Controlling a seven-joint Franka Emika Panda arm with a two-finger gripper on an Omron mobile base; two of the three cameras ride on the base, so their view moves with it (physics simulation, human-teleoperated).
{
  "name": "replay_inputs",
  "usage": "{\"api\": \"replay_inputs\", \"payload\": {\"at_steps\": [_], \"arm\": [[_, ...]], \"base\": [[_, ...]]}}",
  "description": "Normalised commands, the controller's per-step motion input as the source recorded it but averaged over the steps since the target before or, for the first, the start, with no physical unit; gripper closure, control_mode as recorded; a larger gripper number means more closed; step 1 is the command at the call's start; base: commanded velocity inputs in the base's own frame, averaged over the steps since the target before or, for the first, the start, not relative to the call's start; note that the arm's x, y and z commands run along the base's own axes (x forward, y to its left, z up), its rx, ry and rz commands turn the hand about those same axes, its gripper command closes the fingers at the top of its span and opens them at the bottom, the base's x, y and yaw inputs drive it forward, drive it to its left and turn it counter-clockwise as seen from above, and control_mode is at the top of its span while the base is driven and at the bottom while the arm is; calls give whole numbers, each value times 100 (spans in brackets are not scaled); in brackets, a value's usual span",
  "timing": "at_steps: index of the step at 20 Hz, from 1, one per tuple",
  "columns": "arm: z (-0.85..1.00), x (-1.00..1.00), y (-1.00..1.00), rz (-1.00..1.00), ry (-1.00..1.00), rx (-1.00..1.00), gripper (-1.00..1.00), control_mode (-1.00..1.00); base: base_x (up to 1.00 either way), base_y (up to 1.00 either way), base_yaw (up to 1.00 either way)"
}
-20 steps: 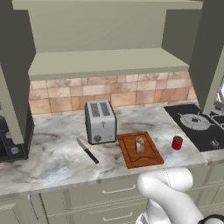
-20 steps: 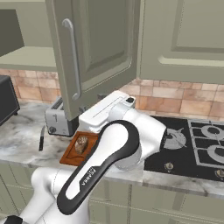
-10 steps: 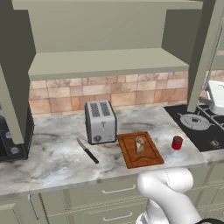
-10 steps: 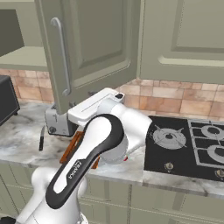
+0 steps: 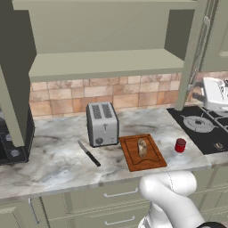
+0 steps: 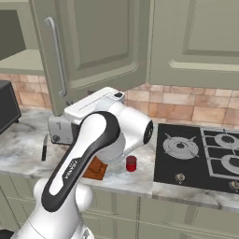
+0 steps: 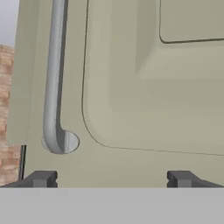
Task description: Pick the bread, place it on the cutting board, pick the jam, place it on the counter, and close the cabinet.
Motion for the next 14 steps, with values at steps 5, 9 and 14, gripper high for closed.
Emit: {"api": "replay_inputs", "payload": {"at_steps": [5, 9, 14], "arm": [[8, 4, 25, 0, 0, 0, -100, -100], [0, 0, 33, -1, 0, 0, -100, -100], [0, 0, 35, -2, 0, 0, -100, -100]], "base": [[0, 0, 0], [0, 0, 0], [0, 0, 0]]}}
